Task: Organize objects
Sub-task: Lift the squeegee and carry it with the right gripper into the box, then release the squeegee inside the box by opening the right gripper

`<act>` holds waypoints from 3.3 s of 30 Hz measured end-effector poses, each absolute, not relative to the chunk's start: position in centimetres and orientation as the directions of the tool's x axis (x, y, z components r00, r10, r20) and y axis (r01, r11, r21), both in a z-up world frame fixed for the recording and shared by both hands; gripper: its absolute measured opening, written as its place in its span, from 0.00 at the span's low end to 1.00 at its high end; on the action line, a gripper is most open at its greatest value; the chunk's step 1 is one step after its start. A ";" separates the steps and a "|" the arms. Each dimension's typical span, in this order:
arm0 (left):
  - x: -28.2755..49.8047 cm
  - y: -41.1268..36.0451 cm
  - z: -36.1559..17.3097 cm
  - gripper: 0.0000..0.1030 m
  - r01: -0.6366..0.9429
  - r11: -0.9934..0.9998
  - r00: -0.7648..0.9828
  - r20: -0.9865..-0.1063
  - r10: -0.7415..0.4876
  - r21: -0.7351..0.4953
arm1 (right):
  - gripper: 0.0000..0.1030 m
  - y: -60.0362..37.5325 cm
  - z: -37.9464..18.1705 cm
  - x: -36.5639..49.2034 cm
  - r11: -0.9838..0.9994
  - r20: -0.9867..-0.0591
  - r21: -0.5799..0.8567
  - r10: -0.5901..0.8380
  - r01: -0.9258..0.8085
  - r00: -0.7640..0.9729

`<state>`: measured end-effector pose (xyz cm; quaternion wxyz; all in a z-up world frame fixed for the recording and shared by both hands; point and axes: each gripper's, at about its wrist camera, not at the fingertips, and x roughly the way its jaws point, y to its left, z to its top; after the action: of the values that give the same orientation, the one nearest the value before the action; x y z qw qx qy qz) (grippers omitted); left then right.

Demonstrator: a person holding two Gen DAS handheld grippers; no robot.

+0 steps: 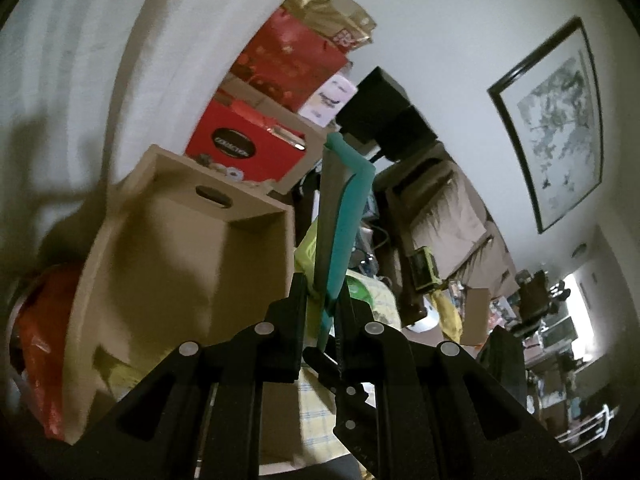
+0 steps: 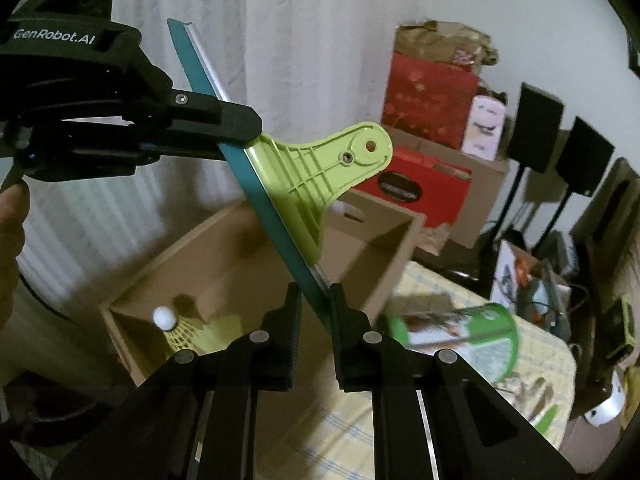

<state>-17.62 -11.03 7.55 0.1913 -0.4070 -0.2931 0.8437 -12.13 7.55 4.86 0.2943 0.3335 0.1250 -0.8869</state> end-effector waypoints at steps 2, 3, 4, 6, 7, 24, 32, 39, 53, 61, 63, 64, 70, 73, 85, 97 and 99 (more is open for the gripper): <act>-18.3 -11.7 6.9 0.11 -0.070 -0.758 -0.588 -0.587 0.556 -0.649 | 0.12 6.8 4.2 -12.7 -0.790 -0.676 -0.006 -0.449 0.613 -0.584; -18.6 -12.0 6.6 0.11 -0.064 -0.757 -0.584 -0.591 0.557 -0.650 | 0.12 6.4 3.8 -13.0 -0.787 -0.682 0.006 -0.454 0.617 -0.574; -19.0 -12.2 6.1 0.11 -0.057 -0.756 -0.577 -0.596 0.558 -0.652 | 0.12 6.2 3.5 -13.2 -0.786 -0.686 0.015 -0.458 0.618 -0.565; -19.5 -12.7 5.4 0.11 -0.049 -0.754 -0.567 -0.603 0.561 -0.655 | 0.12 5.6 2.7 -13.6 -0.782 -0.697 0.032 -0.464 0.622 -0.547; -19.9 -13.0 4.9 0.11 -0.043 -0.753 -0.560 -0.608 0.563 -0.657 | 0.11 5.3 2.4 -13.8 -0.781 -0.703 0.037 -0.464 0.624 -0.539; -26.4 -13.7 -1.9 0.11 0.002 -0.785 -0.421 -0.713 0.561 -0.619 | 0.08 2.1 -3.1 -17.1 -0.775 -0.802 0.078 -0.423 0.628 -0.422; -29.1 -13.4 -4.8 0.11 0.030 -0.823 -0.379 -0.769 0.515 -0.567 | 0.07 1.5 -4.5 -18.4 -0.786 -0.843 0.129 -0.408 0.605 -0.350; -30.2 -13.4 -6.8 0.13 0.057 -0.847 -0.318 -0.813 0.487 -0.529 | 0.08 2.3 -4.7 -18.6 -0.794 -0.842 0.166 -0.423 0.584 -0.336; -28.4 -12.8 -5.2 0.48 0.036 -0.890 -0.368 -0.834 0.411 -0.454 | 0.10 3.0 -3.6 -17.4 -0.807 -0.824 0.152 -0.422 0.570 -0.379; -25.6 -12.7 -4.0 0.59 0.048 -0.874 -0.390 -0.815 0.429 -0.483 | 0.11 4.5 -1.4 -16.3 -0.822 -0.805 0.154 -0.427 0.549 -0.413; -25.0 -12.6 -3.6 0.63 0.050 -0.873 -0.400 -0.811 0.427 -0.484 | 0.13 5.0 -1.0 -16.1 -0.826 -0.799 0.153 -0.426 0.542 -0.423; -24.7 -12.6 -3.4 0.63 0.051 -0.871 -0.406 -0.807 0.429 -0.489 | 0.14 5.3 -0.7 -15.9 -0.829 -0.797 0.153 -0.426 0.537 -0.429; -22.7 -11.6 -2.1 0.63 0.014 -0.887 -0.425 -0.806 0.412 -0.461 | 0.14 6.7 0.4 -15.5 -0.846 -0.783 0.154 -0.420 0.511 -0.459; -21.9 -10.9 -1.5 0.72 -0.010 -0.901 -0.441 -0.807 0.393 -0.433 | 0.14 7.6 0.8 -15.3 -0.856 -0.776 0.157 -0.416 0.493 -0.474; -17.7 -7.5 0.0 0.80 -0.096 -0.945 -0.512 -0.799 0.315 -0.312 | 0.42 13.0 2.7 -14.6 -0.900 -0.738 0.172 -0.387 0.400 -0.553; -14.7 -4.5 2.3 0.90 -0.165 -0.957 -0.590 -0.754 0.288 -0.237 | 0.76 17.1 3.9 -13.4 -0.931 -0.710 0.159 -0.339 0.328 -0.618; -14.2 -4.1 2.5 0.90 -0.172 -0.960 -0.600 -0.749 0.281 -0.222 | 0.79 17.9 4.1 -13.1 -0.934 -0.705 0.160 -0.334 0.319 -0.626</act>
<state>-14.24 -4.06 2.49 0.1269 -0.4289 -0.0636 0.8921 -13.09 17.86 4.10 0.1809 0.3927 -0.0098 -0.9016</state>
